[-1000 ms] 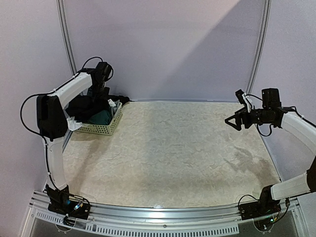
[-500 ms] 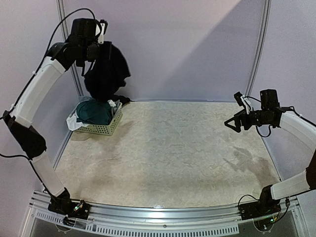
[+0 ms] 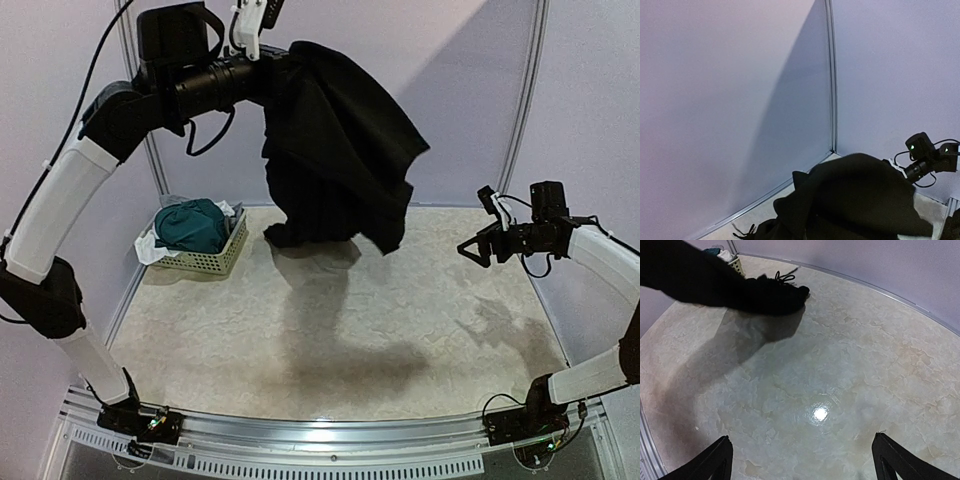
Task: Fold and stack the mixed laundry pile
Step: Place the crumpled trousers at the center of the board, then adjust the crumpled trousers at the center of the board.
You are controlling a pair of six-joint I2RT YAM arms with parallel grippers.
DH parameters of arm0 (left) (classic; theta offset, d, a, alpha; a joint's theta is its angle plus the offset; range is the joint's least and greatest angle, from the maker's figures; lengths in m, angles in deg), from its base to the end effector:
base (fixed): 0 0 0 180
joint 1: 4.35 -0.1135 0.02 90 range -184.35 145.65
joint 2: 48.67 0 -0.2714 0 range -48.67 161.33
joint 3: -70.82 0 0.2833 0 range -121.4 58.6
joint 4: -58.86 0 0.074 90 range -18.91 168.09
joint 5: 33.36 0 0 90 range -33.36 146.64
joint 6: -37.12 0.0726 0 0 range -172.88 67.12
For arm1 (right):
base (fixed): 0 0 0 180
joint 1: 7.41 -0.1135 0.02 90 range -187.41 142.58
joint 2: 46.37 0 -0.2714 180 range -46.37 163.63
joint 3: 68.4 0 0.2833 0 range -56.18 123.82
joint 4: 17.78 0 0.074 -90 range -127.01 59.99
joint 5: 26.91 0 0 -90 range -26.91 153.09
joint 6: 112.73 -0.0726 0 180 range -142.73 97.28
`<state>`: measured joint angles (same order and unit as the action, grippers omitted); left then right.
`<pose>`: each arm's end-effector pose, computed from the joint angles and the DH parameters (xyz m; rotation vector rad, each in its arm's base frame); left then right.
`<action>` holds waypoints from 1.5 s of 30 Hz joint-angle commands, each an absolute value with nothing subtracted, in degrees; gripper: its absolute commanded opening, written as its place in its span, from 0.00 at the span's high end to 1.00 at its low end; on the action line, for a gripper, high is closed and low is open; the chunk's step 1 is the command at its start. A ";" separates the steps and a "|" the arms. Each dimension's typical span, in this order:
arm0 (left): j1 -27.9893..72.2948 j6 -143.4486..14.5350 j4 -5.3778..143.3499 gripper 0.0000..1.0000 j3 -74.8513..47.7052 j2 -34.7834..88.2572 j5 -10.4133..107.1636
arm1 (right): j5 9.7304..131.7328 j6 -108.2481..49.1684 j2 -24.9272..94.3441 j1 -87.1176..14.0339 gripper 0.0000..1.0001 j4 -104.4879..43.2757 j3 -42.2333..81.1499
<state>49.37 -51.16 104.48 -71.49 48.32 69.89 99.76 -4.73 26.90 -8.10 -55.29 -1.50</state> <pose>0.2483 -0.3101 0.5836 0.5770 1.4930 -0.5274 0.3182 0.0472 0.2503 -0.6629 2.1186 0.5793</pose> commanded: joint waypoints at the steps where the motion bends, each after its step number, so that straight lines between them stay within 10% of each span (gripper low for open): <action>1: 50.06 -52.21 100.42 1.00 -67.06 49.59 66.73 | 101.04 -5.33 27.52 -7.92 0.02 -56.06 -0.65; 24: 45.14 -63.78 126.73 1.00 -10.94 5.97 80.25 | 91.69 -4.54 45.83 -15.45 0.21 -66.56 18.10; 26: 44.96 -65.04 129.31 0.83 -8.83 2.89 75.73 | 92.48 -5.66 51.28 -16.99 0.22 -67.27 23.39; 29: 44.96 -66.70 131.39 0.32 -7.64 -0.48 70.62 | 92.17 -8.48 61.34 -19.40 0.22 -69.77 35.32; 32: 44.83 -67.22 132.65 0.13 -9.53 -1.67 76.57 | 89.31 -9.26 73.11 -22.65 0.22 -74.54 48.94; 39: 40.44 -67.63 128.75 0.05 -9.43 4.58 78.99 | 83.88 -6.47 94.76 -31.22 0.18 -86.63 76.98; 45: 39.05 -72.22 118.84 0.09 -3.62 13.16 74.95 | 75.92 -4.93 100.33 -33.97 0.28 -87.55 74.68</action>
